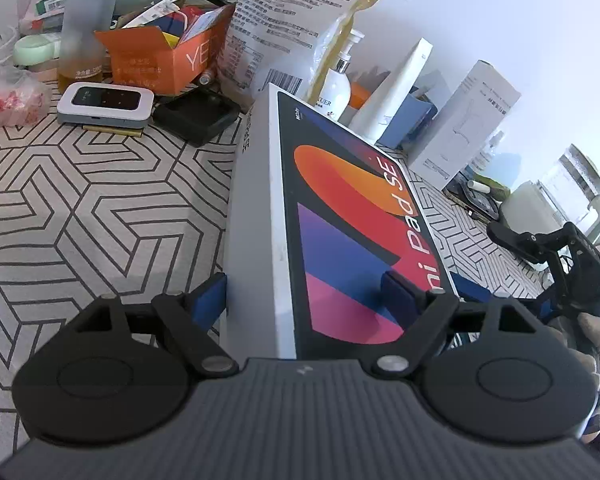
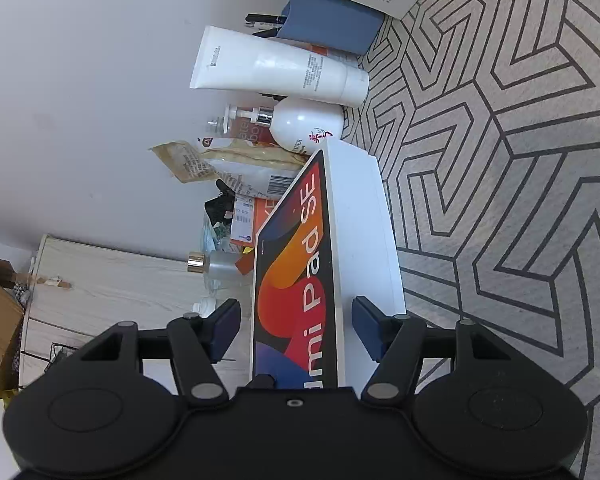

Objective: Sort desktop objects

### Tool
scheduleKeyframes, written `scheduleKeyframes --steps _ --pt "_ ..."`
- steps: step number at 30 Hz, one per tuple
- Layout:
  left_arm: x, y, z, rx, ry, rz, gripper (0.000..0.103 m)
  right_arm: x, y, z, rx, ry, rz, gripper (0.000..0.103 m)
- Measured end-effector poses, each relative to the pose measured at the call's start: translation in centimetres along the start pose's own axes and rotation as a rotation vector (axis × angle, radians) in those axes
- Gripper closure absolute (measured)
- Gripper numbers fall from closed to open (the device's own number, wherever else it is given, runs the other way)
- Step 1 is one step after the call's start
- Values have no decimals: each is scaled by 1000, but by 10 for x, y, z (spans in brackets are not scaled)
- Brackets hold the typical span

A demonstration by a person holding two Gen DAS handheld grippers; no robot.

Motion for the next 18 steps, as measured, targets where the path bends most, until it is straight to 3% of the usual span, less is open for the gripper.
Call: scheduleKeyframes --steps 10,14,18 --pt "2 -1 -4 7 -24 -2 20 2 1 -6 -13 -22 6 35" --pt "9 -1 -12 22 -93 -6 21 4 7 -1 40 -22 -22 35" --pt "18 -15 -15 41 -148 41 21 9 15 5 136 -41 -59 34"
Point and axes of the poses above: each gripper's, at about its wrist camera, not at the fingertips, and y roughly the way its jaws point, z to its right, x to its underside, the point moved 7 cm from there along y, roughly the way its jaws point, and after that the axes turned 1 degree about -x, right-handed, at the moved point
